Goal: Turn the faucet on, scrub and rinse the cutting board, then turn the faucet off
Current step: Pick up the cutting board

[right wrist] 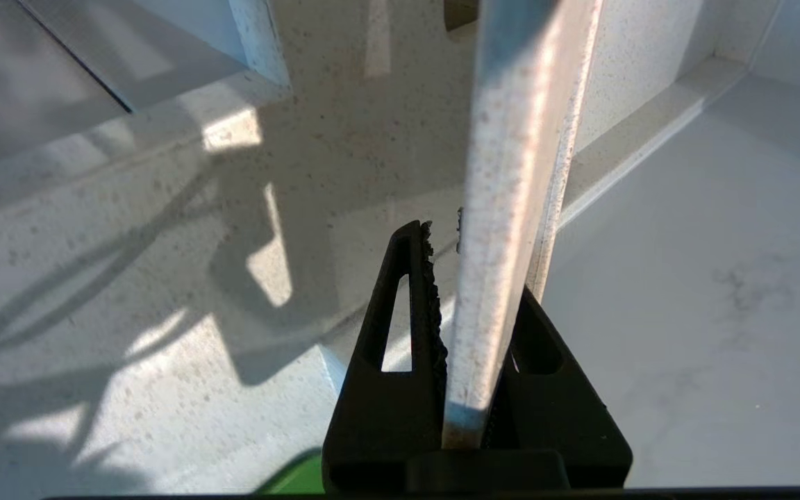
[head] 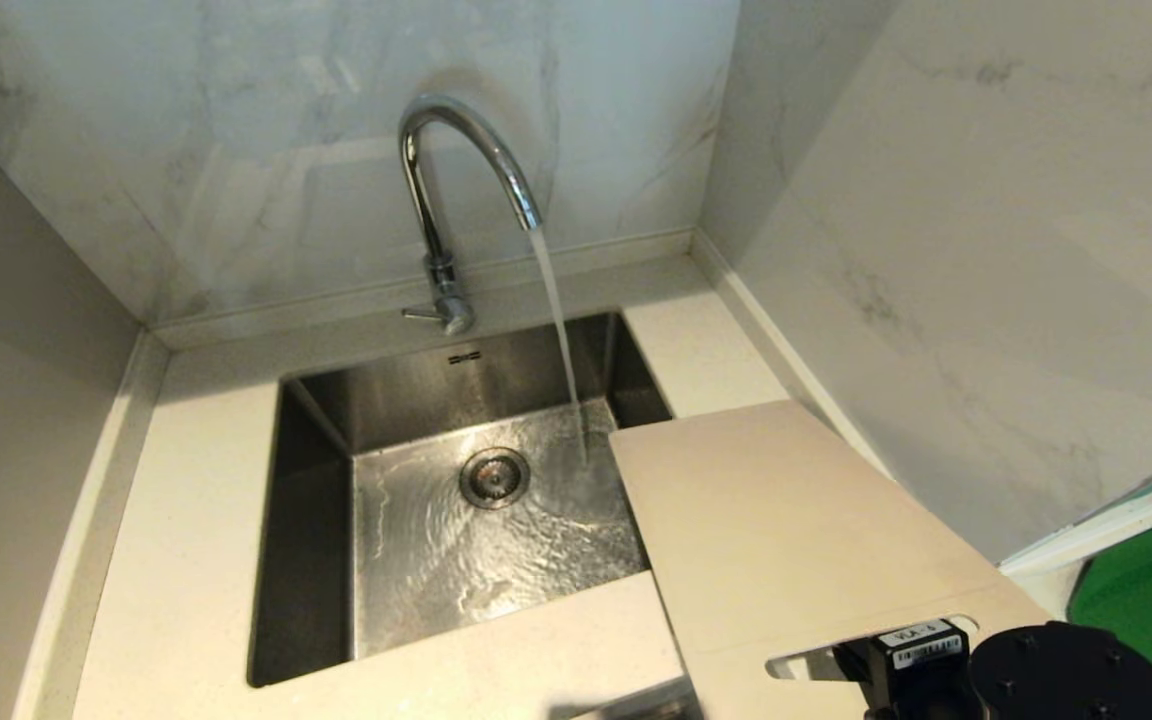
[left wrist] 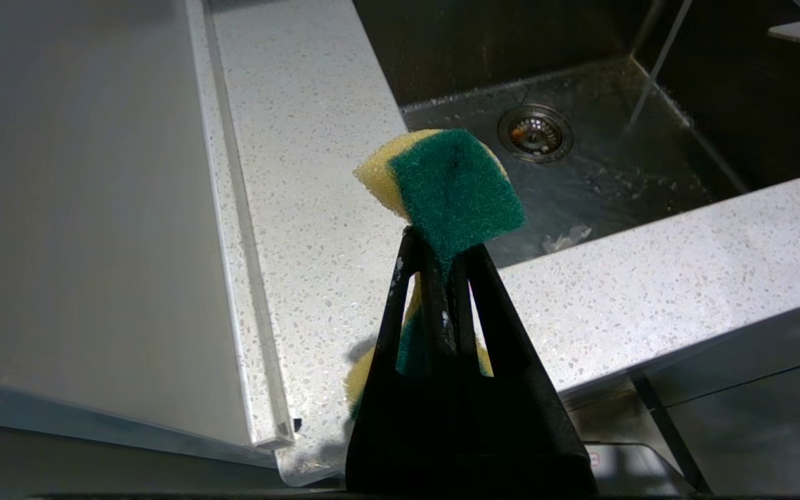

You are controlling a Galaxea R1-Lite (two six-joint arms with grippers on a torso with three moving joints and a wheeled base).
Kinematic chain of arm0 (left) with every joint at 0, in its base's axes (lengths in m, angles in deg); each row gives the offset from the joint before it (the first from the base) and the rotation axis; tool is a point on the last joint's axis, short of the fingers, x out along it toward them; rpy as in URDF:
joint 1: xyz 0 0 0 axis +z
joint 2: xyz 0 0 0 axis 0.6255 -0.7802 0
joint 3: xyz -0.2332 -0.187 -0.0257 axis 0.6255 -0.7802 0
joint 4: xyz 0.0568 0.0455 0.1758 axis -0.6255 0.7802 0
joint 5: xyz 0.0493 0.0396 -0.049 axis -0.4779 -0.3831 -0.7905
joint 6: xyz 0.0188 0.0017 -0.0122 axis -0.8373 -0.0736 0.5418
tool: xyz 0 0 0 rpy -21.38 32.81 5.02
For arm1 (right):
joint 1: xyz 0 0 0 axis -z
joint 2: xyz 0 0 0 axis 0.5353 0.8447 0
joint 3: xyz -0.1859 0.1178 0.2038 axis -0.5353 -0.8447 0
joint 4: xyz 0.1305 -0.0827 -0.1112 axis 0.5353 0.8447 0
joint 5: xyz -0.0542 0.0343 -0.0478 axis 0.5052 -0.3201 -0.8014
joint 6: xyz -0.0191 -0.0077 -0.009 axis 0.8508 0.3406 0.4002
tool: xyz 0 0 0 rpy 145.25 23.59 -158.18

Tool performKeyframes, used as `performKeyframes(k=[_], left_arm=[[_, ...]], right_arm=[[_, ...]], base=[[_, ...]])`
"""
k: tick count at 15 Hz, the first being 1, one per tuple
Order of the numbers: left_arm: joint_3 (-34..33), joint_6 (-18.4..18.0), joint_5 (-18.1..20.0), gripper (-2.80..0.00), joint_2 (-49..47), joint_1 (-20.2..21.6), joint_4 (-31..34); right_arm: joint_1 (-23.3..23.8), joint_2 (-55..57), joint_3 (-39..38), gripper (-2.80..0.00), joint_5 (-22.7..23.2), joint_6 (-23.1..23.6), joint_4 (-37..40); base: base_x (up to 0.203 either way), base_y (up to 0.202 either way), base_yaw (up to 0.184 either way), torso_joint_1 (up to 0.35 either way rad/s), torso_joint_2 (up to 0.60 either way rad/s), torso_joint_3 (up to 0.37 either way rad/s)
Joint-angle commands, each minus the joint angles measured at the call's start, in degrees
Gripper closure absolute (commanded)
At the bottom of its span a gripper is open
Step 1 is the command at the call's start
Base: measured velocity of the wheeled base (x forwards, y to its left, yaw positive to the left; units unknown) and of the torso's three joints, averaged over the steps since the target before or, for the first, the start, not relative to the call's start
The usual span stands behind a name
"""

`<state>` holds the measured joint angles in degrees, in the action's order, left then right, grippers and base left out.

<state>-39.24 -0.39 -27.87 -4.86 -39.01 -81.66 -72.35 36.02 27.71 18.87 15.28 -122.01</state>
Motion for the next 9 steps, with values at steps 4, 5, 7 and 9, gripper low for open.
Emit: performKeyframes(k=[4,5,7,9], left_arm=[[0.00,0.02,-0.01,0.00,0.00,0.03,0.00],[0.00,0.02,-0.01,0.00,0.04,0.03,0.00],[0.00,0.02,-0.01,0.00,0.04,0.03,0.00],[0.00,0.02,-0.01,0.00,0.04,0.03,0.00]], right_arm=[[-0.09,-7.13,7.99,0.00,0.49,0.41,16.39],[-0.09,-7.35,8.88,0.00,1.37,0.41,16.55],[-0.09,-7.97,9.32,0.00,2.03,0.90,16.60],[-0.18,-8.84,10.58,0.00,3.88,3.06,16.62]], base=[[0.000,0.000,0.000,0.000,0.00,0.000],[0.000,0.000,0.000,0.000,0.00,0.000],[0.000,0.000,0.000,0.000,0.00,0.000],[0.000,0.000,0.000,0.000,0.00,0.000]])
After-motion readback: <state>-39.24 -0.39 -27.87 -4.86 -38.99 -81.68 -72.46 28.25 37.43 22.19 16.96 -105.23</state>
